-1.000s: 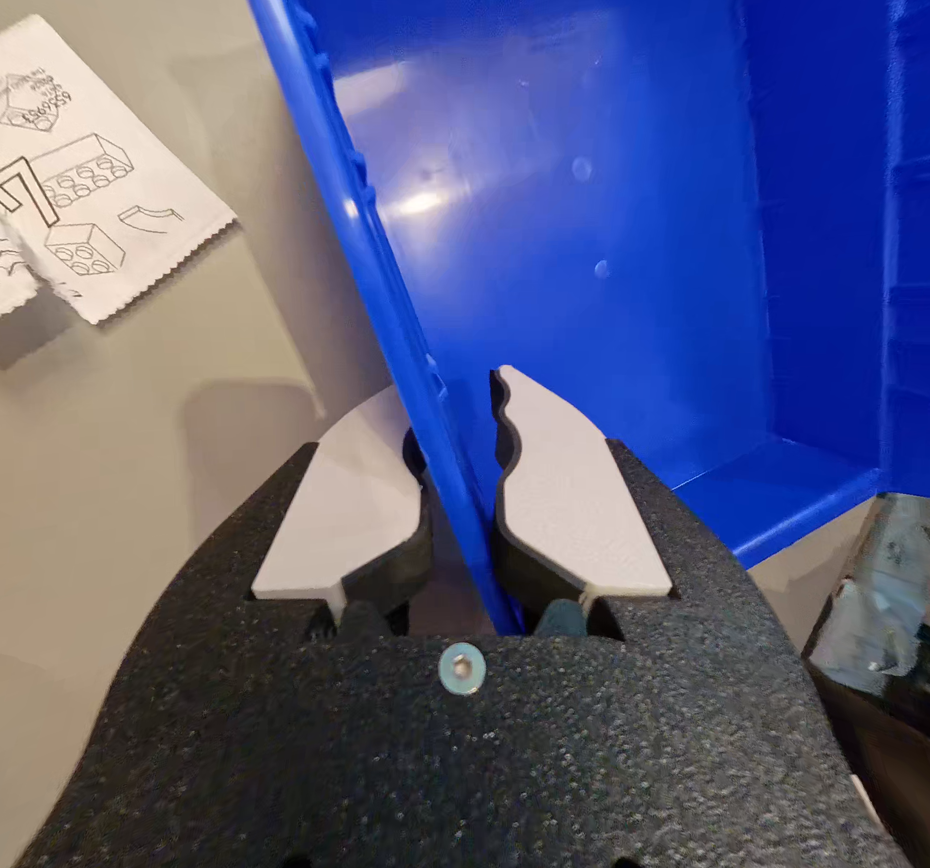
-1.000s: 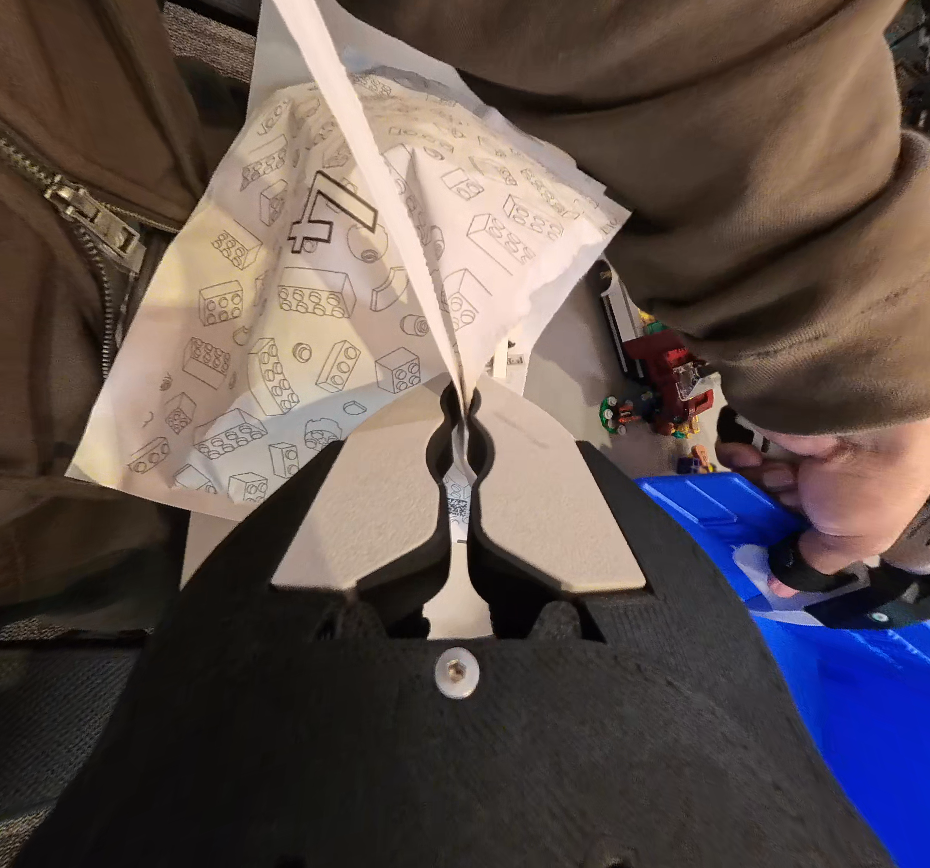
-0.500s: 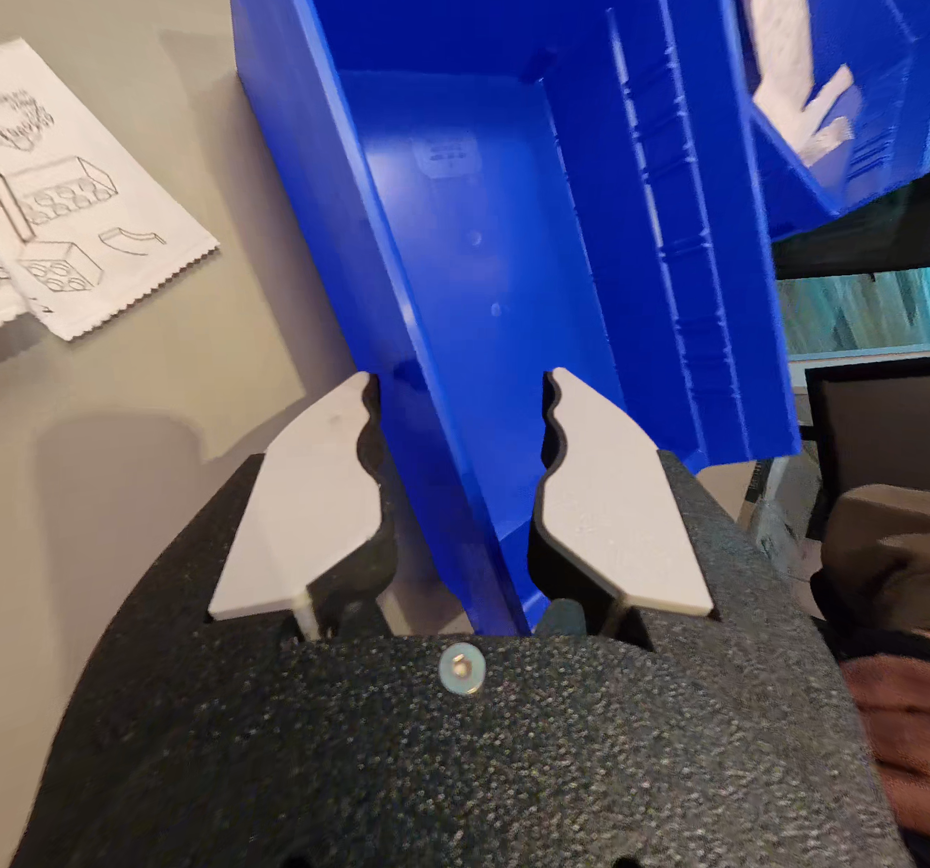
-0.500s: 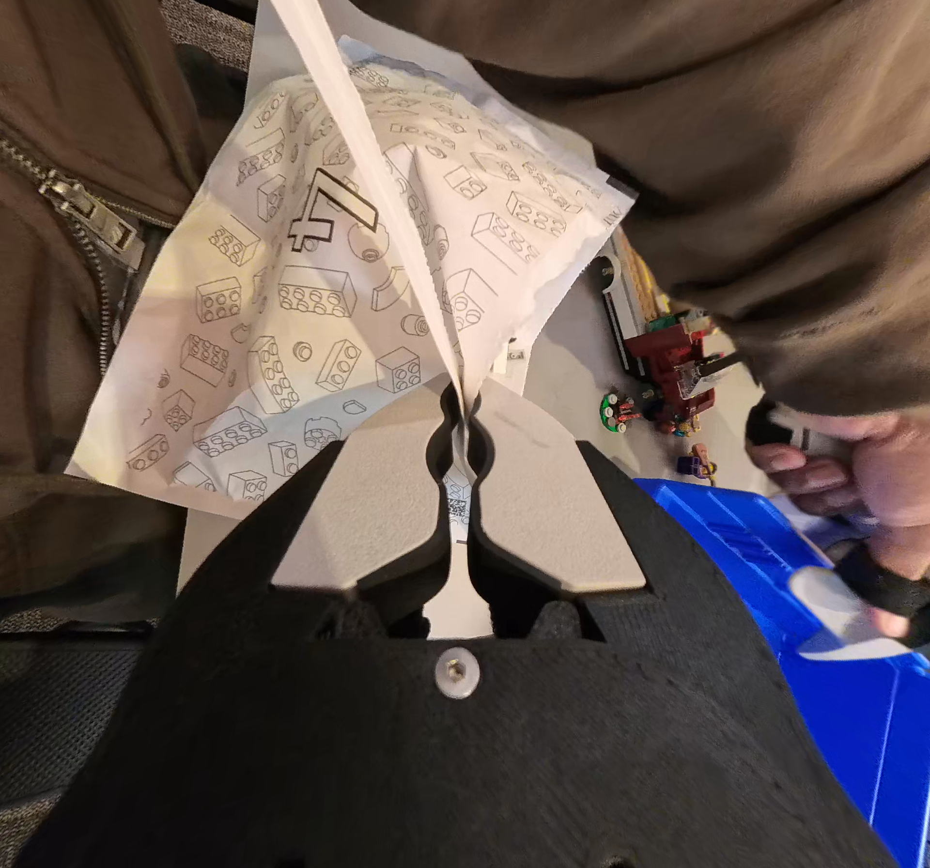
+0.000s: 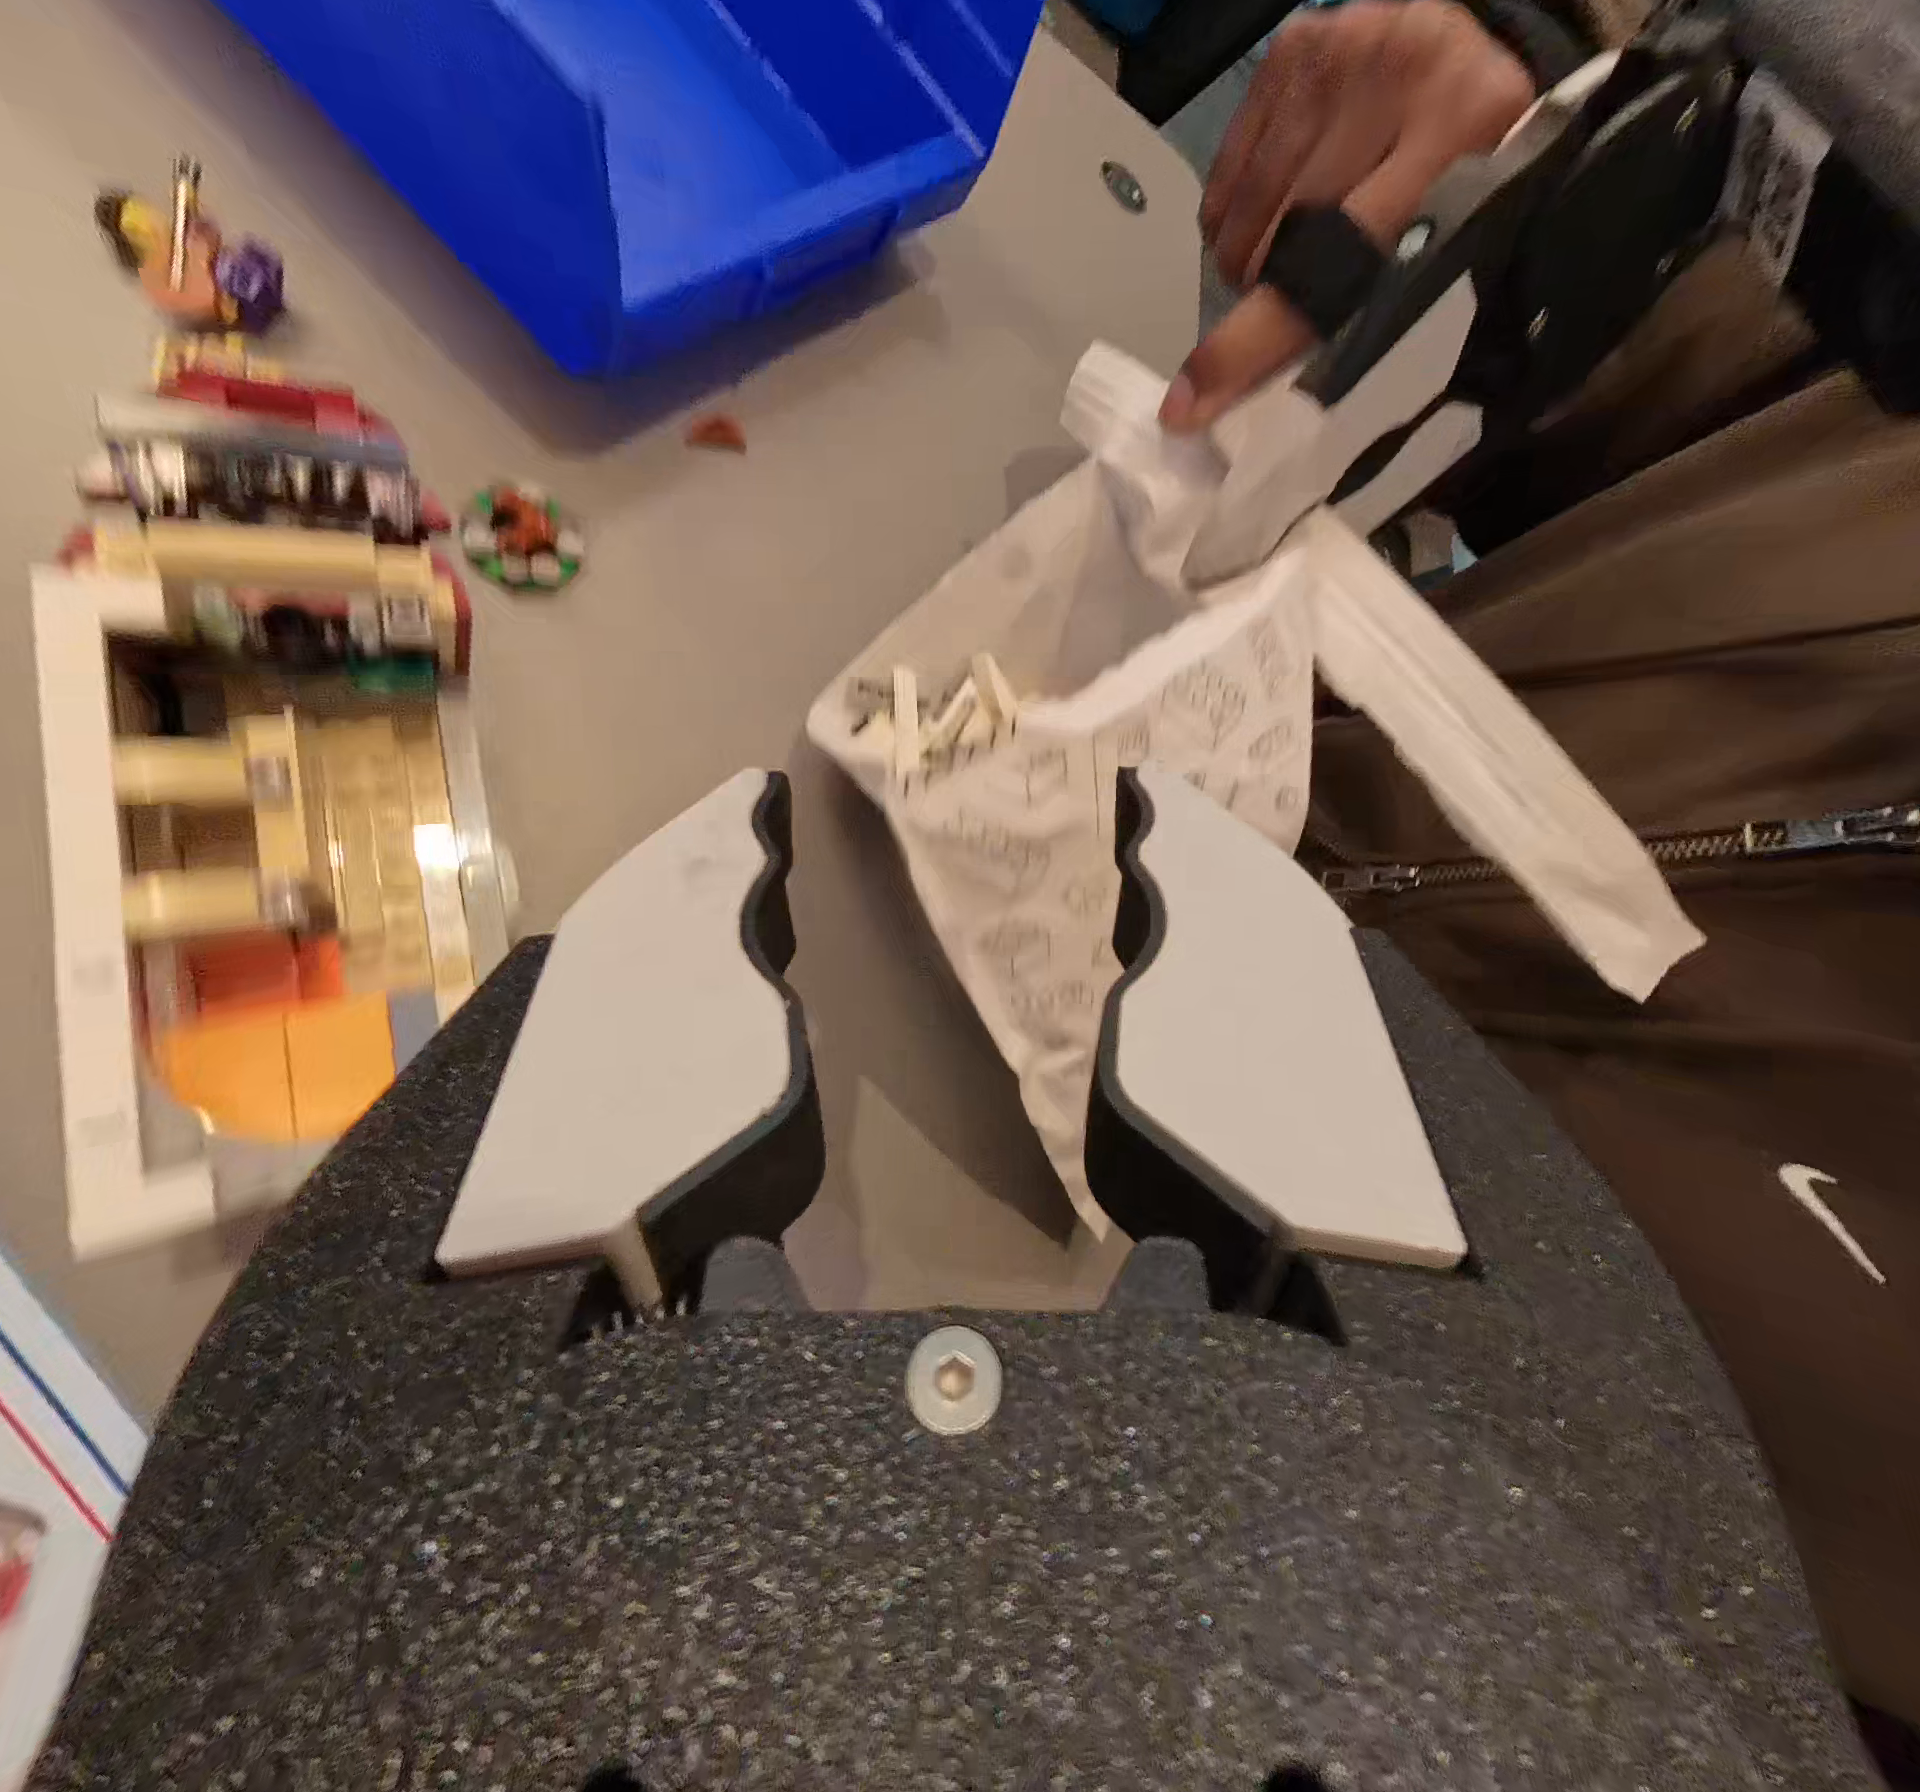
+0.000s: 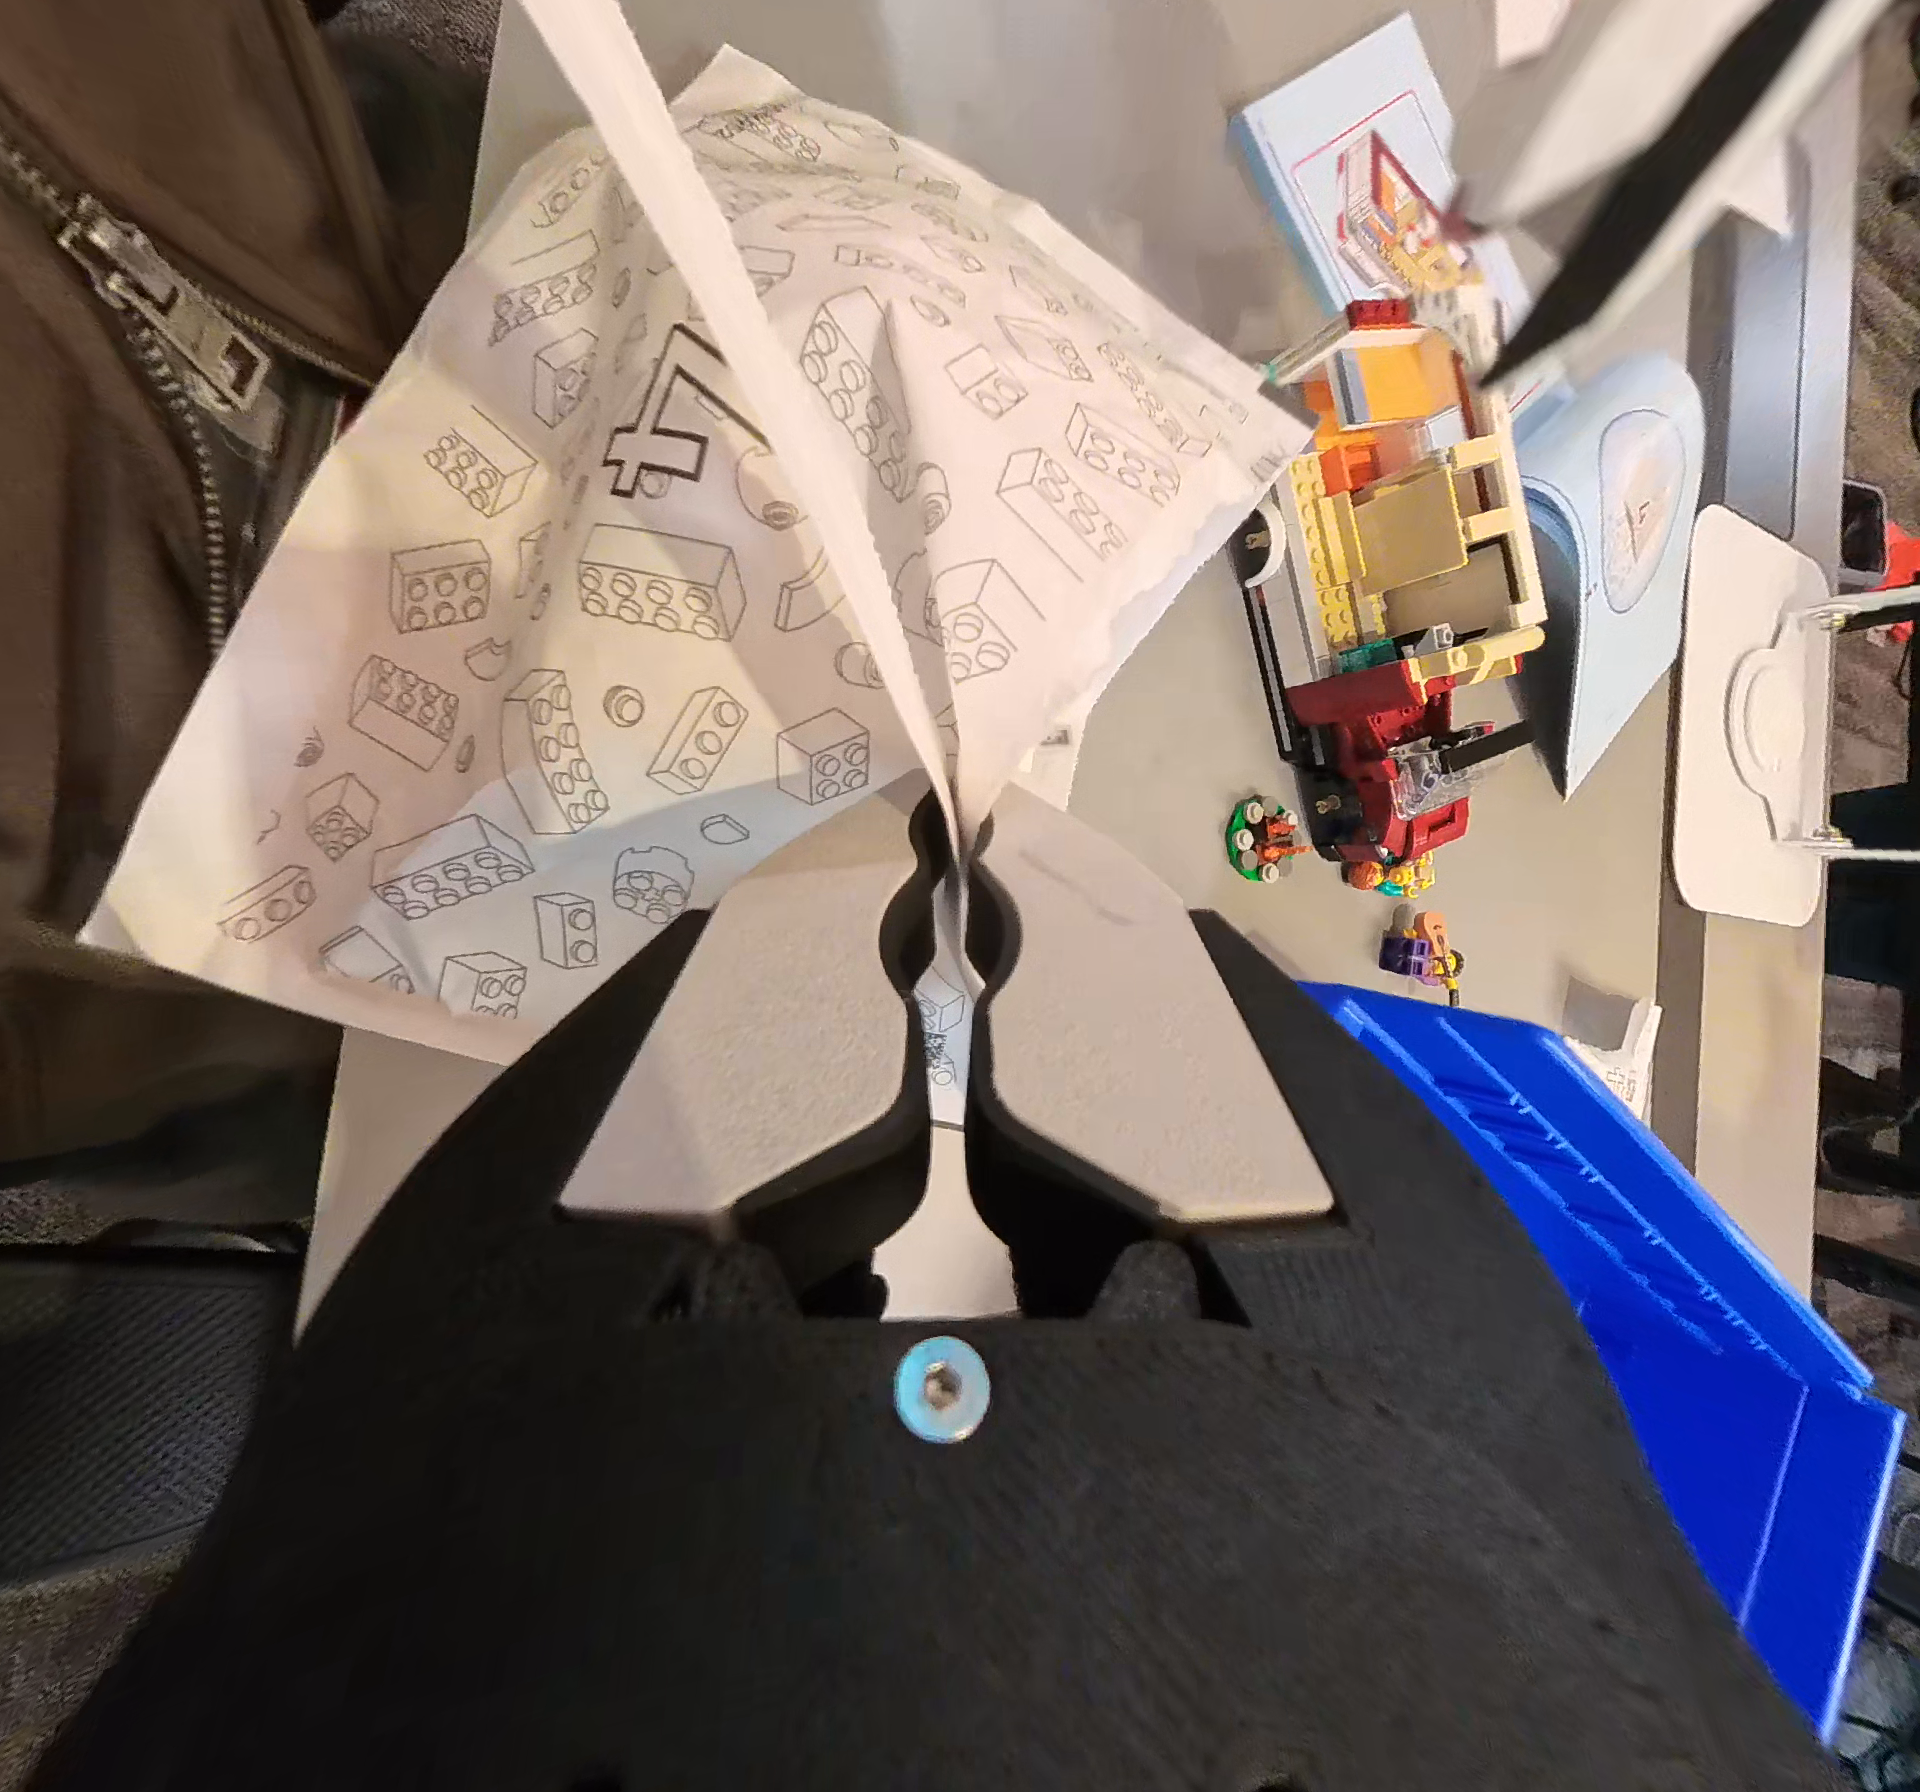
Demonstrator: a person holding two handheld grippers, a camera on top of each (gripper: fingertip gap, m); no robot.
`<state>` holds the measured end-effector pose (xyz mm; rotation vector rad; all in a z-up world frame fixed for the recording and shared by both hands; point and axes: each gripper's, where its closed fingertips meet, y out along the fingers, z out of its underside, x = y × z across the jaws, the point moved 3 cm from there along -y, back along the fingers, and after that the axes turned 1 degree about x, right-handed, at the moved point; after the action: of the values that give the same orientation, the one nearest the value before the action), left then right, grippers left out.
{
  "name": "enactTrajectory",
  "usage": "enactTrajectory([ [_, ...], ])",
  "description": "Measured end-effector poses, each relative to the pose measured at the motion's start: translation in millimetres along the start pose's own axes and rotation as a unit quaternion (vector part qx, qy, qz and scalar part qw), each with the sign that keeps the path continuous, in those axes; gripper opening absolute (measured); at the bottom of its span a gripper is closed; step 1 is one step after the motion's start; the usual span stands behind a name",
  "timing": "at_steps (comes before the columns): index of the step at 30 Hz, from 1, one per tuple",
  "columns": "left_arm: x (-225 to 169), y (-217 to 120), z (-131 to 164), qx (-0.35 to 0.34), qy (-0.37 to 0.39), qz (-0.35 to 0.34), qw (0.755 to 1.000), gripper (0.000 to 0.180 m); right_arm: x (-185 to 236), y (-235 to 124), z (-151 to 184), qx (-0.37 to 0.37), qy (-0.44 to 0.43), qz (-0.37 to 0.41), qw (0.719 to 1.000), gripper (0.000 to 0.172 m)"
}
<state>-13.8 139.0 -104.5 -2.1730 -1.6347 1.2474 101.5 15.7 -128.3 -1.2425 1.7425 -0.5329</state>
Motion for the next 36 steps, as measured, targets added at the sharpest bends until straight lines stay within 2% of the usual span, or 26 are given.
enactTrajectory([
  [3,8.0,-4.8,37.9,-0.003,-0.042,-0.018,0.999,0.060,-1.0,1.2,-4.4,0.003,-0.010,0.000,1.000,0.000],
  [5,13.9,-1.0,51.4,-0.013,-0.067,-0.011,0.998,0.060,-0.8,2.4,-7.2,0.006,-0.018,-0.002,1.000,0.000],
  [12,16.5,30.7,58.7,-0.034,-0.111,0.057,0.992,0.053,0.9,7.1,-16.5,0.014,-0.033,0.001,0.999,0.000],
  [15,11.0,37.9,59.6,-0.039,-0.116,0.097,0.988,0.035,1.0,8.6,-15.8,0.017,-0.030,0.004,0.999,0.000],
  [17,6.2,38.9,60.0,-0.046,-0.111,0.116,0.986,0.018,0.9,10.3,-12.1,0.022,-0.025,0.006,0.999,0.000],
  [20,4.6,38.4,61.4,-0.058,-0.100,0.115,0.987,0.000,1.8,11.0,-8.4,0.018,-0.013,0.003,1.000,0.000],
  [24,1.3,28.2,55.9,-0.100,-0.084,0.111,0.985,0.000,0.9,9.1,-0.5,0.027,0.009,-0.001,1.000,0.000],
  [27,-3.3,13.4,46.1,-0.146,-0.061,0.105,0.982,0.000,-7.1,7.6,8.9,0.047,0.024,0.028,0.998,0.009],
  [30,-6.2,3.5,41.5,-0.167,-0.016,0.068,0.984,0.000,-15.4,2.5,17.5,0.058,0.043,0.062,0.996,0.021],
  [36,-10.9,-16.8,37.8,-0.203,0.041,0.020,0.978,0.000,-24.6,-21.8,42.4,0.037,0.141,0.073,0.987,0.035],
])
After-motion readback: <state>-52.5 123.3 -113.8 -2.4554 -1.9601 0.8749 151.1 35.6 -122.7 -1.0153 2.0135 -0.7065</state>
